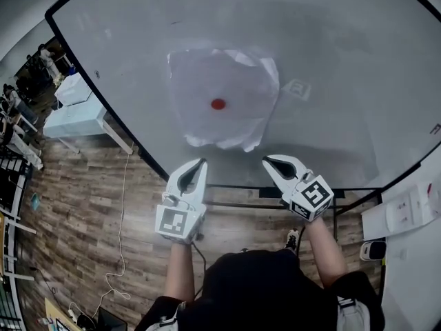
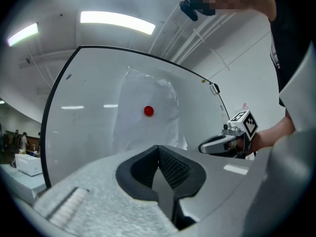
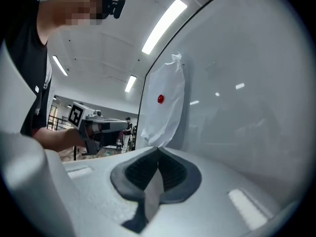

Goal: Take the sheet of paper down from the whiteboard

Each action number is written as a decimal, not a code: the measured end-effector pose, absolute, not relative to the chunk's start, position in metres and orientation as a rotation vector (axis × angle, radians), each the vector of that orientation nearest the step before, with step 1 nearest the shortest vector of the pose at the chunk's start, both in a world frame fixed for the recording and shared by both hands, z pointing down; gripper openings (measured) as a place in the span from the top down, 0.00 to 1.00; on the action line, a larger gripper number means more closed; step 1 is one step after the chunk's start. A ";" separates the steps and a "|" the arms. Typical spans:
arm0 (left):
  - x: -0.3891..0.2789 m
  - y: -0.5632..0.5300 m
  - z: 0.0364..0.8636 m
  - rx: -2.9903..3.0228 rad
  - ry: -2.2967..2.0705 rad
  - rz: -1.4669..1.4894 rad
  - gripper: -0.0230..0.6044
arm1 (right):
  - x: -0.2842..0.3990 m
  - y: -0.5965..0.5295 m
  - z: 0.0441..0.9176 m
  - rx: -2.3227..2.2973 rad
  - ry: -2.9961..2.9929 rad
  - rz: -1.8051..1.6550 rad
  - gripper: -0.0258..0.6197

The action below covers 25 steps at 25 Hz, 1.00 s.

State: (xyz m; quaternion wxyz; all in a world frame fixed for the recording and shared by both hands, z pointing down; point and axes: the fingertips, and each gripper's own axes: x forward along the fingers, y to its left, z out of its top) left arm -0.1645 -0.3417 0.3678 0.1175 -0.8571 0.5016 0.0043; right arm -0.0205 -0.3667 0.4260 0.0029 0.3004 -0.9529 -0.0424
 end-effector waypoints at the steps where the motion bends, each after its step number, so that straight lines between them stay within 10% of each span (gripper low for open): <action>1: -0.165 -0.344 0.364 -2.507 1.476 0.036 0.95 | -0.022 -0.370 0.424 0.931 -2.991 -0.118 0.96; 25: -0.150 -0.388 0.307 -2.286 1.491 -0.014 0.94 | -0.026 -0.403 0.410 0.883 -3.027 -0.009 0.95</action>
